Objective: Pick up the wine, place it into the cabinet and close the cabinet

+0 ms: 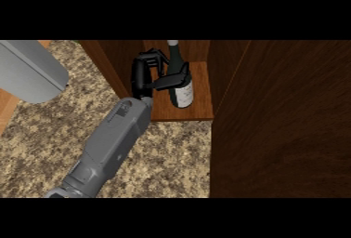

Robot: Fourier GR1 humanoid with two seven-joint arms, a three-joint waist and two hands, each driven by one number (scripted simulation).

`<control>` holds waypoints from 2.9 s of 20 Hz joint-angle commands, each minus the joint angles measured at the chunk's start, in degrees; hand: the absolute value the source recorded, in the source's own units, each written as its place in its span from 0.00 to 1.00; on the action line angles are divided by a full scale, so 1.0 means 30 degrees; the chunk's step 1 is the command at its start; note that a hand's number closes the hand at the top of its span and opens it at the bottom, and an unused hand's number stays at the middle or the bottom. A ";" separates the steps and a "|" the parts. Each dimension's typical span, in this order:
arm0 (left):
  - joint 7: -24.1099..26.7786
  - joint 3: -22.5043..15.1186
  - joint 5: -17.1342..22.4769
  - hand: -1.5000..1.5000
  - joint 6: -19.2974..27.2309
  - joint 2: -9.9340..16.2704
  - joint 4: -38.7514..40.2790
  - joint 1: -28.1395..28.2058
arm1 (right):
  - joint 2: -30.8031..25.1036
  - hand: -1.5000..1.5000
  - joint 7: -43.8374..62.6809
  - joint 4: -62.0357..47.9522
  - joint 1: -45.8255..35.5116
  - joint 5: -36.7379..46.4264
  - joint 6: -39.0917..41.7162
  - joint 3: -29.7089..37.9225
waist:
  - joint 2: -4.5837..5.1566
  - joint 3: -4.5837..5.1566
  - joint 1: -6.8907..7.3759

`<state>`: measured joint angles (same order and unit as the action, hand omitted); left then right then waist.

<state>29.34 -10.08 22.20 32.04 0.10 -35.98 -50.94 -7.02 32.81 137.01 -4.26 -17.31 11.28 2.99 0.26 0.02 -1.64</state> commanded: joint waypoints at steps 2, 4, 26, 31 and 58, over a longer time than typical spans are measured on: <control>0.1922 0.1405 -0.0229 1.00 -0.0591 0.0417 0.2341 -0.1250 | 0.0464 0.00 0.0354 0.1779 0.0569 -0.0064 -0.0258 -0.0798 | 0.0029 0.0003 0.0038; 0.2806 -0.0149 0.1151 1.00 0.1257 -0.0028 0.2345 -0.1496 | -0.0085 0.00 0.0298 0.1118 0.0105 -0.1009 0.0027 0.0208 | 0.0055 0.0003 -0.0290; 0.4054 0.4099 0.2749 1.00 -0.2067 0.0150 0.7523 -0.3975 | 0.0210 0.00 0.0871 0.1975 0.0390 -0.0886 -0.0257 -0.0927 | 0.0186 0.0013 -0.0439; 0.5084 0.4032 0.2763 1.00 -0.1436 -0.0034 0.8297 -0.3763 | -0.0451 0.00 0.0646 0.1727 0.0065 -0.1705 0.0141 0.0204 | 0.0226 0.0009 -0.0623; 0.6798 0.4355 0.1551 0.00 -0.0988 0.0356 0.9969 -0.2998 | 0.0285 0.00 -0.0037 0.0862 -0.0421 0.0050 -0.0358 -0.1769 | 0.0396 0.0035 -0.0683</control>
<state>47.06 2.09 26.62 30.61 -0.04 -7.04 -63.46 -6.51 30.89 136.35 -5.24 -17.55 11.26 -1.01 1.03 -0.19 -4.22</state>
